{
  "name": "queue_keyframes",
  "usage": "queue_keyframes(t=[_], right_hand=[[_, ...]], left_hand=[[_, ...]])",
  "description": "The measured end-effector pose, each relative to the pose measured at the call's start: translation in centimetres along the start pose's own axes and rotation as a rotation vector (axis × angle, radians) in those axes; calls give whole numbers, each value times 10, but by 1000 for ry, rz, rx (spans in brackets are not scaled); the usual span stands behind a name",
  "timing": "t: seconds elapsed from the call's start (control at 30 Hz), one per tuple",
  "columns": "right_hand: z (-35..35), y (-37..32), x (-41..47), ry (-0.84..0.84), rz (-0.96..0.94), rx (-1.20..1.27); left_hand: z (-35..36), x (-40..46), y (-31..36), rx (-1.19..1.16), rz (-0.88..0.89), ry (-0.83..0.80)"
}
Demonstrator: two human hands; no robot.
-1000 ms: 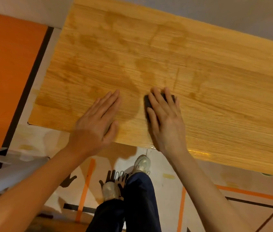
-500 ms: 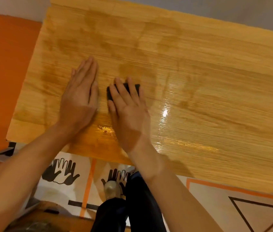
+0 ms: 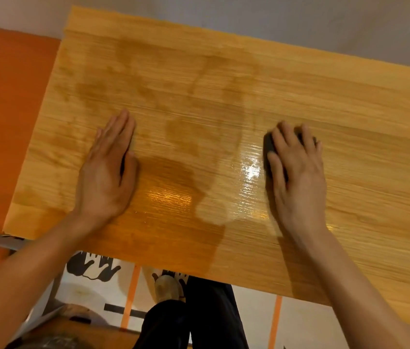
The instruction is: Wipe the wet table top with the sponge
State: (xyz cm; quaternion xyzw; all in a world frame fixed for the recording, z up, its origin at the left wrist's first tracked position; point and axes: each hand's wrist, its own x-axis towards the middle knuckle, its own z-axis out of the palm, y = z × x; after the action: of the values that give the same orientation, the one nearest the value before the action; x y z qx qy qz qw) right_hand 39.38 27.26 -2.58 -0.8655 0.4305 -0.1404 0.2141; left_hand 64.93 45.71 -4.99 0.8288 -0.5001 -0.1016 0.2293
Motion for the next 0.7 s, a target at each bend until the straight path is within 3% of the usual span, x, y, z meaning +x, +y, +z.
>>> queue_keyframes(t=[0.1,0.23,0.33,0.4,0.53,0.7], right_hand=[[7,-11,3,45,86,29],[5,-33,-95,-131,-63,16],[1,-24,-92,-190,-165,-17],[4,-21,-50,-161,-146,-37],[20,-32,19,37,86,-3],[32,-72,-74,-35,-6,29]], left_hand=[[0,-1,0,-4,-4,4],[0,1,0,7,-23,-4],[0,2,3,11,-63,-32],[-1,3,4,30,-64,-40],[-2,2,3,38,-51,-43],[-2,1,6,37,-58,-44]])
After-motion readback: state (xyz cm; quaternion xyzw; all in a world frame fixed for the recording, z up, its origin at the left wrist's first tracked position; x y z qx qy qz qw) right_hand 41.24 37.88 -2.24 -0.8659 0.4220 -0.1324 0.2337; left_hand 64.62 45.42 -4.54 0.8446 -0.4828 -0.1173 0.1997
